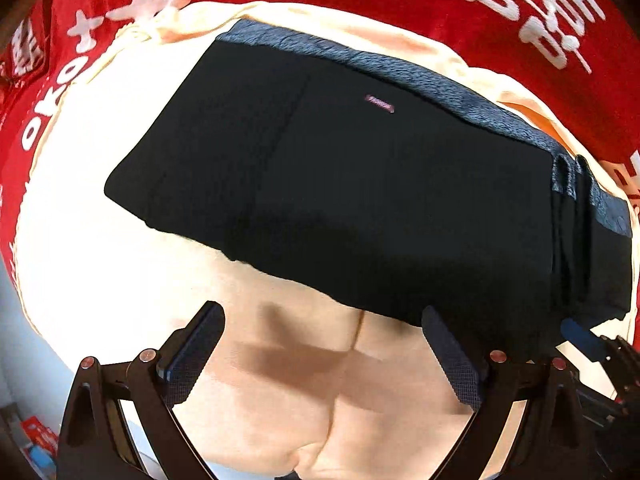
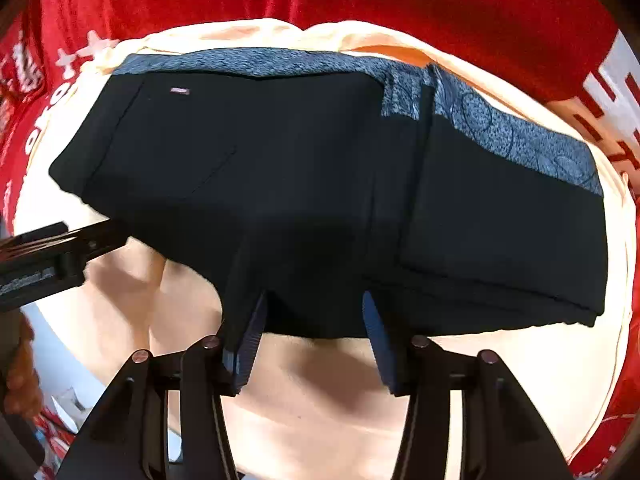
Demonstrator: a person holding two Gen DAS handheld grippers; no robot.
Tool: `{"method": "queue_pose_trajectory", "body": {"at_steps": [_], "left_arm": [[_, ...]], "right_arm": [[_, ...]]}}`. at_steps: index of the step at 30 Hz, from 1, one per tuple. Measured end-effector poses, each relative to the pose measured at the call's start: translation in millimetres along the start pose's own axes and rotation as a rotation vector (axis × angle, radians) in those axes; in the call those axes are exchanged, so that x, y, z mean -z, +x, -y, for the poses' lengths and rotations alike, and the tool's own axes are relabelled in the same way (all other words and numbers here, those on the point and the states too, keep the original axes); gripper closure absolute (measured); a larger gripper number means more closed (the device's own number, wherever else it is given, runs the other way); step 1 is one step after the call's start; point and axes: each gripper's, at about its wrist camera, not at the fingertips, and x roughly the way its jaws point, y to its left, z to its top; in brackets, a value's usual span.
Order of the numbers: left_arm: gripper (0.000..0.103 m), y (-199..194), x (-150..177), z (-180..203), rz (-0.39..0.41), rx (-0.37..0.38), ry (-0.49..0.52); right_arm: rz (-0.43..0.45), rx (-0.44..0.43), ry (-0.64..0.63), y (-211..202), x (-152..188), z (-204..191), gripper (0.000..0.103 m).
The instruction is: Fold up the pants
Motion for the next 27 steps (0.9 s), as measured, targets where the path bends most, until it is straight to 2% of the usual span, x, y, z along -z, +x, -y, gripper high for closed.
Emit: {"method": "queue_pose_trajectory", "body": {"at_steps": [2, 12, 14, 15, 24, 27], "left_arm": [[0.003, 6.8, -10.6, 1.0, 0.003, 0.004, -0.007], [0.003, 17.0, -12.5, -41.5, 0.0, 0.011, -0.05], [0.003, 20.2, -12.6, -53.6, 0.003, 0.032, -0.059], [0.003, 20.7, -7.5, -73.7, 0.004, 0.047, -0.066], [0.003, 28.1, -3.8, -127.6, -0.005, 0.135, -0.152], [0.003, 21.0, -20.6, -149.5, 0.007, 0.182, -0.177]], "right_arm": [[-0.005, -0.002, 0.015, 1.1, -1.9, 2.8, 0.047], [-0.005, 0.031, 0.041, 4.2, -2.7, 3.4, 0.045], [-0.004, 0.037, 0.047, 5.7, -5.4, -0.9, 0.044], [-0.004, 0.038, 0.051, 5.7, -5.6, -0.8, 0.044], [0.001, 0.048, 0.062, 8.0, -6.6, -7.1, 0.044], [0.0, 0.05, 0.063, 8.7, -6.1, -10.3, 0.044]]}}
